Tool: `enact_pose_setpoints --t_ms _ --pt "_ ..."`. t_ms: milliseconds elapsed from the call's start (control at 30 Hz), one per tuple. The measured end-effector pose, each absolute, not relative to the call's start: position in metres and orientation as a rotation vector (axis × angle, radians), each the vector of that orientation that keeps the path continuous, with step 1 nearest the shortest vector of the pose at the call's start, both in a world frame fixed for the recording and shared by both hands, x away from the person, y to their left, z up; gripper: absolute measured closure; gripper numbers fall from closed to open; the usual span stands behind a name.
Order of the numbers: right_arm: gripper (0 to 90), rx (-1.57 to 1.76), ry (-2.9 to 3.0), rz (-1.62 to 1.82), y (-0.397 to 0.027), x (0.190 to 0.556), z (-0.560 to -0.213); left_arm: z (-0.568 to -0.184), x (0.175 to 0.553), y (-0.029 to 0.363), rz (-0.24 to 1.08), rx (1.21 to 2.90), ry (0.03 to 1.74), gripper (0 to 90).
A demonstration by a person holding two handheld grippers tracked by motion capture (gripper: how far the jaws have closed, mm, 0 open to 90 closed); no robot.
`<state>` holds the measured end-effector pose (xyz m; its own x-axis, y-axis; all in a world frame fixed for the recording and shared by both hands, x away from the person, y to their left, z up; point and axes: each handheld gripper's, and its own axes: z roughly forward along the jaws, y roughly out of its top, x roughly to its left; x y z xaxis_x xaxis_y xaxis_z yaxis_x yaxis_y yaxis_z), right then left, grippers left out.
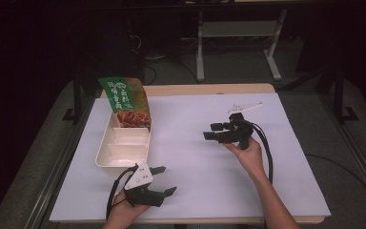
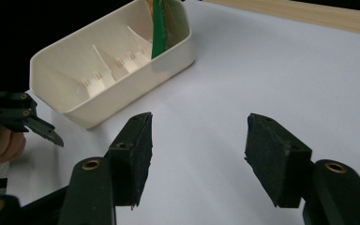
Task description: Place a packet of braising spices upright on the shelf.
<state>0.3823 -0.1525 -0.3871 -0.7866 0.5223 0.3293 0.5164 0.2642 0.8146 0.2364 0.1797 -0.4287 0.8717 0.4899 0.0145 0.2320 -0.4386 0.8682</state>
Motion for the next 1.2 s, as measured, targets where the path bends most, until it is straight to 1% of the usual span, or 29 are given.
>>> enact_pose_setpoints --t_ms 567,1200 --pt "37.4 1.056 2.495 1.574 -0.17 0.362 -0.398 -0.428 0.236 0.18 0.325 2.039 0.526 23.6" --pt "34.9 1.121 2.485 1.546 -0.201 0.339 -0.41 -0.43 0.237 0.177 0.32 2.047 0.531 22.2"
